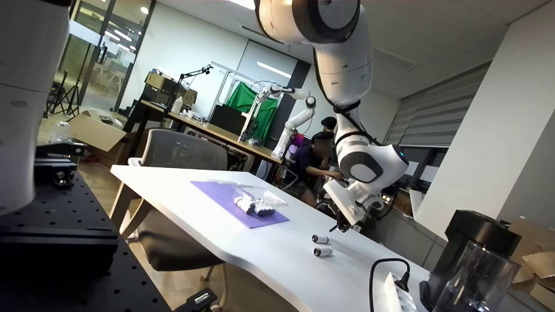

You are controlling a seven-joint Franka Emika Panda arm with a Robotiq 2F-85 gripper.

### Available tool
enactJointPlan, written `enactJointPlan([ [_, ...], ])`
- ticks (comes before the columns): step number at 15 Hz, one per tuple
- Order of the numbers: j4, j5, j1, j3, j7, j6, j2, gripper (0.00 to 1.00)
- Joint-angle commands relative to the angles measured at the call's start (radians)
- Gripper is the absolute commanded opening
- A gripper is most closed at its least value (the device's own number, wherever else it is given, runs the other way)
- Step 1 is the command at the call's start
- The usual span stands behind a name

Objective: Remove one object from the clear container and put back one object into the container then press down on the extension cable

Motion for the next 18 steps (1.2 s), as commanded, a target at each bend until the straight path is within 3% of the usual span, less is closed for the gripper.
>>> enactJointPlan([
  [1, -0.222, -0.053, 0.002, 0.035, -0.139, -0.003, -0.153, 1.0],
  [6, -0.48, -0.105, 0.025, 0.085, -0.354, 0.041, -0.281, 1.0],
  [12, -0.744, -0.176, 0.089, 0.089, -0.55, 0.203, -0.447, 1.0],
  [16, -0.84, -0.233, 0.14, 0.082, -0.569, 0.416, -0.517, 1.0],
  [18, -0.84, -0.235, 0.15, 0.085, -0.517, 0.554, -0.517, 1.0],
])
